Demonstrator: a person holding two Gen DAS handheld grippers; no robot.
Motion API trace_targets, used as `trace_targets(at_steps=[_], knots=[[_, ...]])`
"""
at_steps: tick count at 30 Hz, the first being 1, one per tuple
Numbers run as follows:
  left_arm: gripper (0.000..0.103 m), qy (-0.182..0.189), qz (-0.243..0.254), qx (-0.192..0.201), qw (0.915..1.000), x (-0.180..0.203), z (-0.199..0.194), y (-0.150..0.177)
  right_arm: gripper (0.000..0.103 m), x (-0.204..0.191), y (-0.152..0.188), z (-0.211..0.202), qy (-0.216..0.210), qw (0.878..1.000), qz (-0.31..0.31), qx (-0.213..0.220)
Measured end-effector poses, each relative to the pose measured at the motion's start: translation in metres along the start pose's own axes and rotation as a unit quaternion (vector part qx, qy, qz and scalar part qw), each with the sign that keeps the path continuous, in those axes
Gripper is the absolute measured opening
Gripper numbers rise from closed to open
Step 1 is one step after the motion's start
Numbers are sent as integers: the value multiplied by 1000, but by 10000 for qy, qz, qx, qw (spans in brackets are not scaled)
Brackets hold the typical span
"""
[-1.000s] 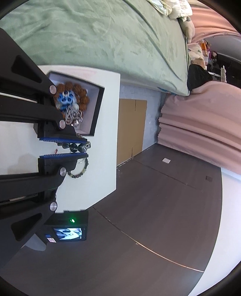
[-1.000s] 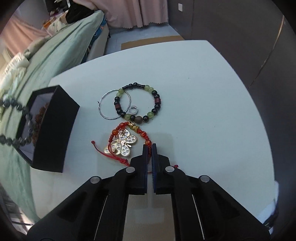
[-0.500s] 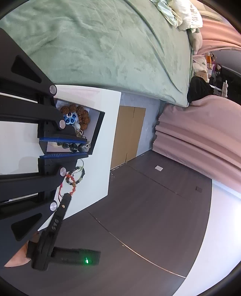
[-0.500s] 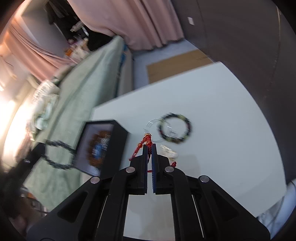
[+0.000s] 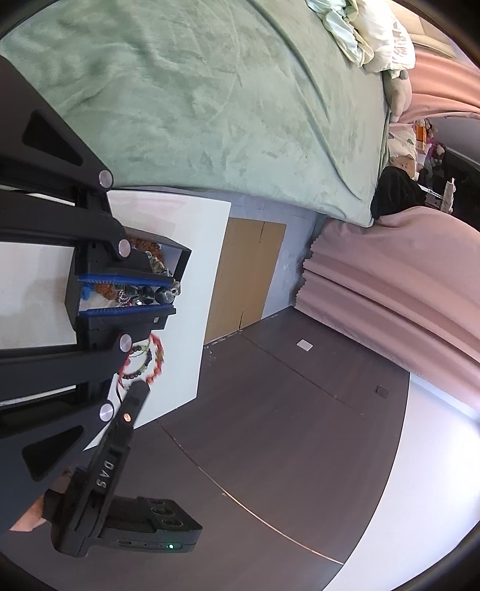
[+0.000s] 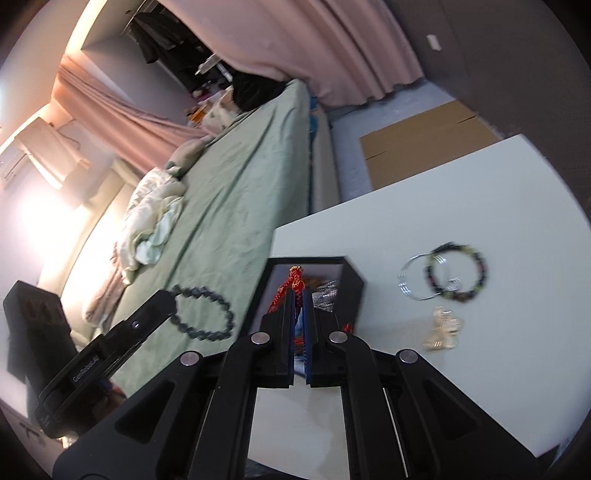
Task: Organize jewelry
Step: 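Carry the grey bracelet into the box with the left gripper while the right drops the red-string cord in, then open the left gripper in the box and move it to the butterfly charm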
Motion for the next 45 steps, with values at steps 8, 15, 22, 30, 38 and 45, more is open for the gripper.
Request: trace_targets(at_steps=[8, 15, 22, 30, 38, 45], knots=[[8, 139, -84, -86, 9998, -3, 14, -3, 44, 3, 2, 20, 94, 9987, 114, -494], [9, 312, -29, -213, 9993, 11, 32, -4, 60, 26, -18, -7, 191, 9992, 315, -147], [57, 167, -198, -103, 9996, 11, 36, -5, 60, 43, -27, -20, 336, 9982, 493, -80], [57, 144, -33, -240, 9996, 25, 40, 4, 65, 66, -35, -51, 522, 9967, 609, 137], [57, 247, 255, -352, 9987, 56, 48, 14, 67, 93, -39, -77, 702, 9944, 747, 248], [57, 412, 592, -478, 9962, 94, 63, 26, 67, 110, -39, -93, 730, 9930, 890, 280]])
Point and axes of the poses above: each gripper's, at about its wrist camera, not at the fingertips, and z roughly the way its jaws point, x to its right, y to its underside, the point moved 5 cm from there along z, roughly the way its jaws point, and after that the axes turned 13 degrees about z, right-handed, at the moved point
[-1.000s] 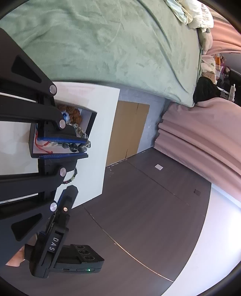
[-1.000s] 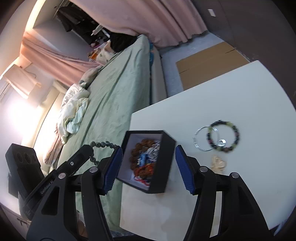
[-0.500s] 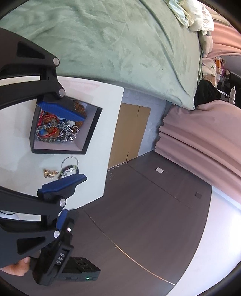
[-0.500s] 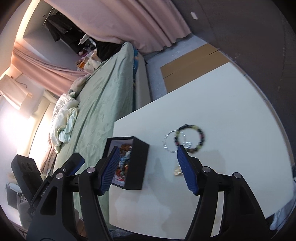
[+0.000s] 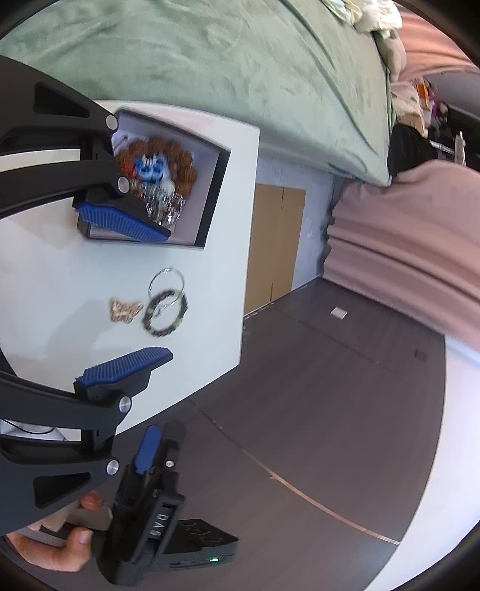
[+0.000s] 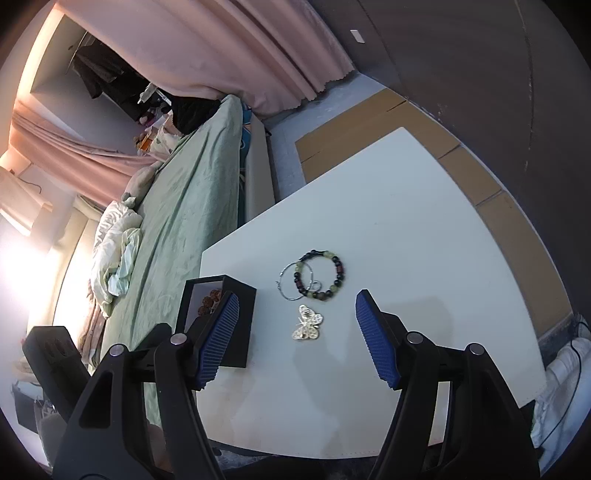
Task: Organize jewelry
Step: 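Open the left gripper in the box and move it to the butterfly charm, then grasp the gold butterfly charm with the left gripper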
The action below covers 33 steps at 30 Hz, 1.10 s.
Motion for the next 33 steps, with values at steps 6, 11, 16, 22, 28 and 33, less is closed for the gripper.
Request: trace_targets(at_steps=[6, 11, 16, 22, 28, 33], knots=[[51, 105, 281, -175, 9994, 26, 20, 6, 67, 13, -8, -9, 0, 9999, 131, 29], [45, 169, 426, -390, 9982, 37, 42, 12, 67, 21, -15, -11, 25, 9998, 215, 18], [41, 134, 527, -692, 9961, 43, 67, 20, 73, 30, -22, -8, 82, 9995, 308, -17], [36, 37, 667, -1012, 9926, 46, 96, 30, 82, 38, -32, 2, 245, 9989, 392, -26], [29, -117, 690, -1291, 9892, 40, 122, 37, 86, 41, -39, 11, 326, 9985, 413, -135], [28, -179, 728, -1518, 9856, 36, 136, 42, 86, 34, -37, 16, 299, 9989, 295, -220]])
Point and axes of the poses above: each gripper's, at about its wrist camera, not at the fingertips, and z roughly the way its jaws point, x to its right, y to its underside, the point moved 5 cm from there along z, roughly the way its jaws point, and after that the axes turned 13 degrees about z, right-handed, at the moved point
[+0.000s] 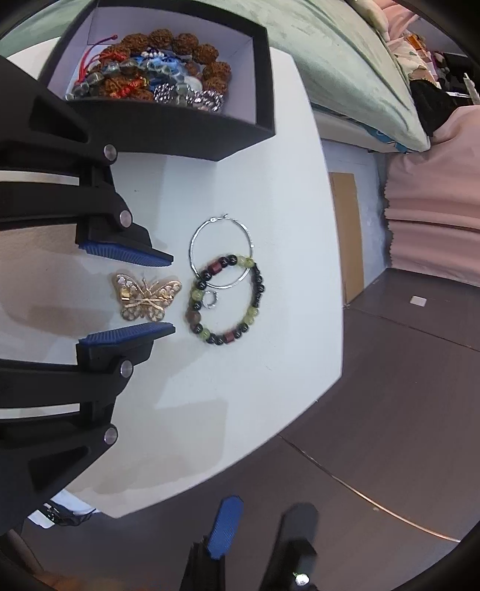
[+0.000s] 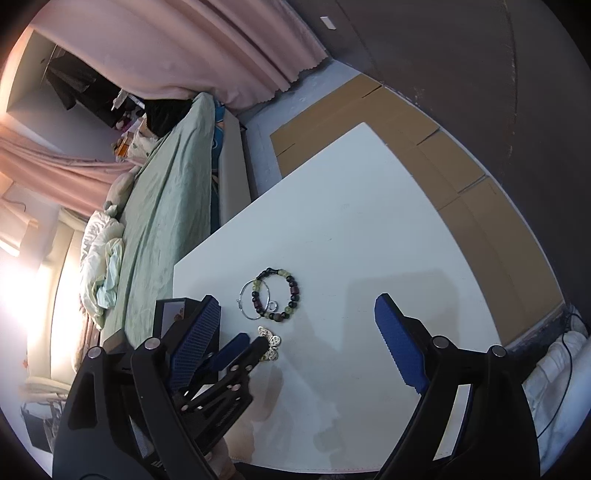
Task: Organize jewelry
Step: 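Grasp the gold butterfly charm with the left gripper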
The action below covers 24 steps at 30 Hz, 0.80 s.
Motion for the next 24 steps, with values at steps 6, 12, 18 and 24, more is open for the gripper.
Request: trace_targets(at_steps=[6, 12, 18, 24], knots=[[10, -39, -10, -8, 10000, -2, 3, 0, 86, -4, 3, 7, 49, 9999, -110, -24], [10, 12, -73, 219, 9997, -9, -15, -5, 86, -5, 4, 17, 78, 9999, -114, -66], [10, 86, -215, 498, 9985, -22, -40, -10, 86, -10, 6, 29, 156, 9997, -166, -72], [10, 143, -391, 728, 9965, -37, -61, -14, 75, -18, 9, 50, 374, 9987, -347, -72]])
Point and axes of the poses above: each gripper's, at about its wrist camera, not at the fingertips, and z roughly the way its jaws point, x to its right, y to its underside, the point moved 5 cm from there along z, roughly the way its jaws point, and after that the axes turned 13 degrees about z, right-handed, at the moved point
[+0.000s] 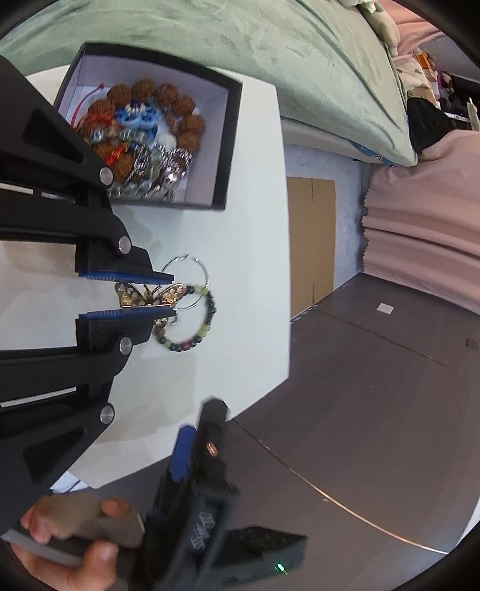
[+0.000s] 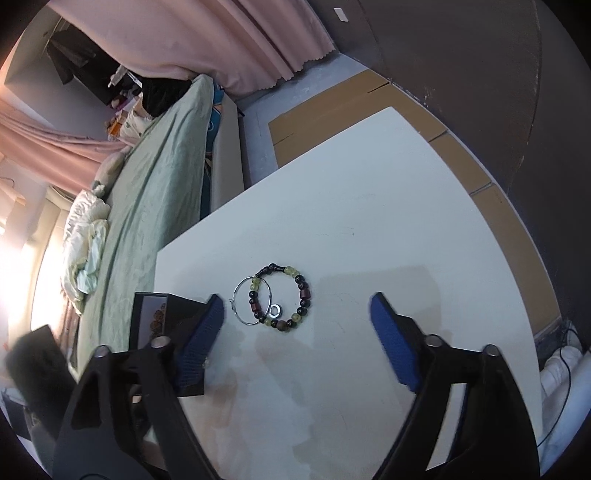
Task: Organize jewelry
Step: 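Carry the butterfly into the box with the left gripper while the right grasps the green-black bead bracelet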
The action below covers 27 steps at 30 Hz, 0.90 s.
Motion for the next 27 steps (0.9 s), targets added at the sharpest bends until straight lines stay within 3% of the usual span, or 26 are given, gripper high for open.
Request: trace_targets(at_steps=[9, 19, 22, 25, 27], knots=[[10, 35, -285, 315, 9991, -28, -33, -8, 50, -17, 4, 34, 405, 9983, -397, -102], [10, -55, -647, 510, 9966, -62, -60, -4, 41, -22, 3, 69, 1058, 9906, -870, -6], [10, -72, -723, 542, 9959, -68, -65, -3, 29, -26, 4, 76, 1243, 9866, -1057, 99], [10, -86, -797, 566, 9952, -76, -69, -1, 10, -29, 8, 80, 1620, 9770, -1374, 202], [10, -90, -835, 566, 9949, -80, -72, 0, 9, -28, 9, 80, 1602, 9782, -1314, 147]])
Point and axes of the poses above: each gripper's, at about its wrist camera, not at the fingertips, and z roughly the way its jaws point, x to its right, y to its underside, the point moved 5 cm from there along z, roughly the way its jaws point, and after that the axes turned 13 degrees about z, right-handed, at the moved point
